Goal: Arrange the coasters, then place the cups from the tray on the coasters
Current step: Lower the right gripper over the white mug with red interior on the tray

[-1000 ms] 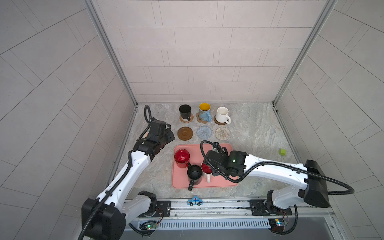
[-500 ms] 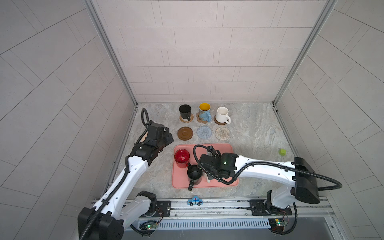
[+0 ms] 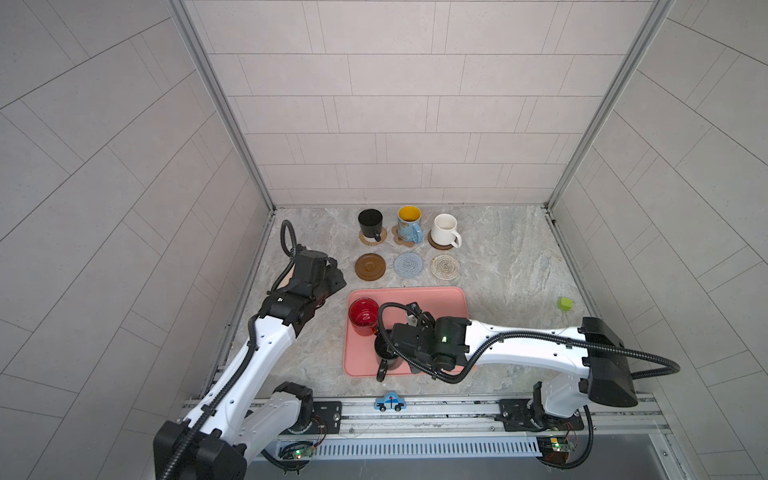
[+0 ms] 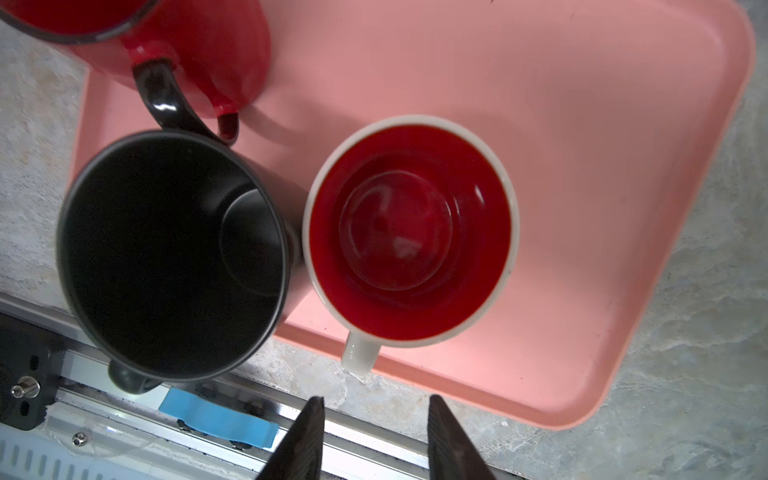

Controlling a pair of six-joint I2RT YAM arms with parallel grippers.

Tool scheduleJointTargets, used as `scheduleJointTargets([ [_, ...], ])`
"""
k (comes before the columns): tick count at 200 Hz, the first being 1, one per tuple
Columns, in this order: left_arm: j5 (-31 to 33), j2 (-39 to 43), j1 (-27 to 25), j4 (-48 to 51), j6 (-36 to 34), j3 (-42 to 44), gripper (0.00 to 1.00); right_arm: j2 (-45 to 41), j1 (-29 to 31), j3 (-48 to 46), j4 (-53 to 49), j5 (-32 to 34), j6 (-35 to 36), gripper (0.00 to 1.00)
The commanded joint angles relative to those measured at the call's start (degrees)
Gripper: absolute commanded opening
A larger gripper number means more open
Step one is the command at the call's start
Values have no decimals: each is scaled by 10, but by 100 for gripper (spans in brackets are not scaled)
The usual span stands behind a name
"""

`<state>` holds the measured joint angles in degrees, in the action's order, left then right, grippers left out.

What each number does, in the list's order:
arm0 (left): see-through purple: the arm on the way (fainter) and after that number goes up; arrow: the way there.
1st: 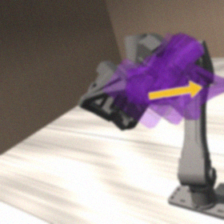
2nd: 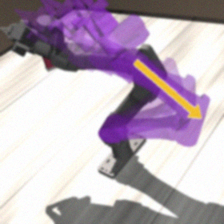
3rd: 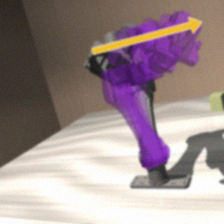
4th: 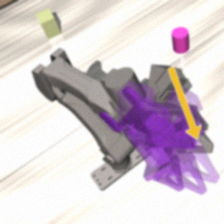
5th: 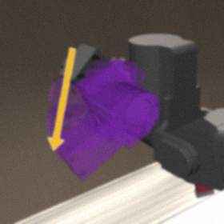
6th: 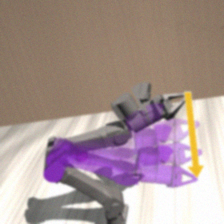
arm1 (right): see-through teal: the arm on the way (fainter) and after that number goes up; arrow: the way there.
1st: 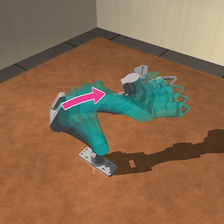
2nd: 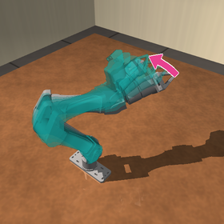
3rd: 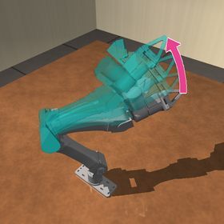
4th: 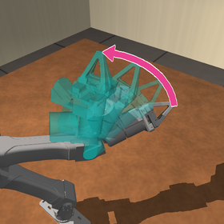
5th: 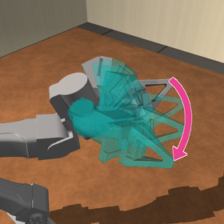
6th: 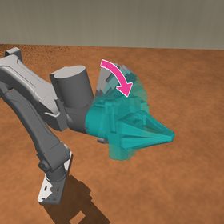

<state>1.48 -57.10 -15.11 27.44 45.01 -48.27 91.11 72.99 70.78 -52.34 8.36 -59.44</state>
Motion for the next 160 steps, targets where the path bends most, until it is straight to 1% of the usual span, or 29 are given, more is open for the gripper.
scheduleJointTargets([
  [1, 10, 10, 4, 9, 4, 7, 53, 21, 6, -1, -5, -2, -19, 44],
  [68, 16, 23, 5, 20, 2, 9, 54, 69, 8, 17, -14, 9, -23, 43],
  [89, 16, 25, 6, 21, 2, 11, 54, 80, 7, 23, -21, 21, -23, 43],
  [160, 16, 30, 6, 23, 8, 15, 54, 74, -4, 6, -30, 40, -36, 43],
])
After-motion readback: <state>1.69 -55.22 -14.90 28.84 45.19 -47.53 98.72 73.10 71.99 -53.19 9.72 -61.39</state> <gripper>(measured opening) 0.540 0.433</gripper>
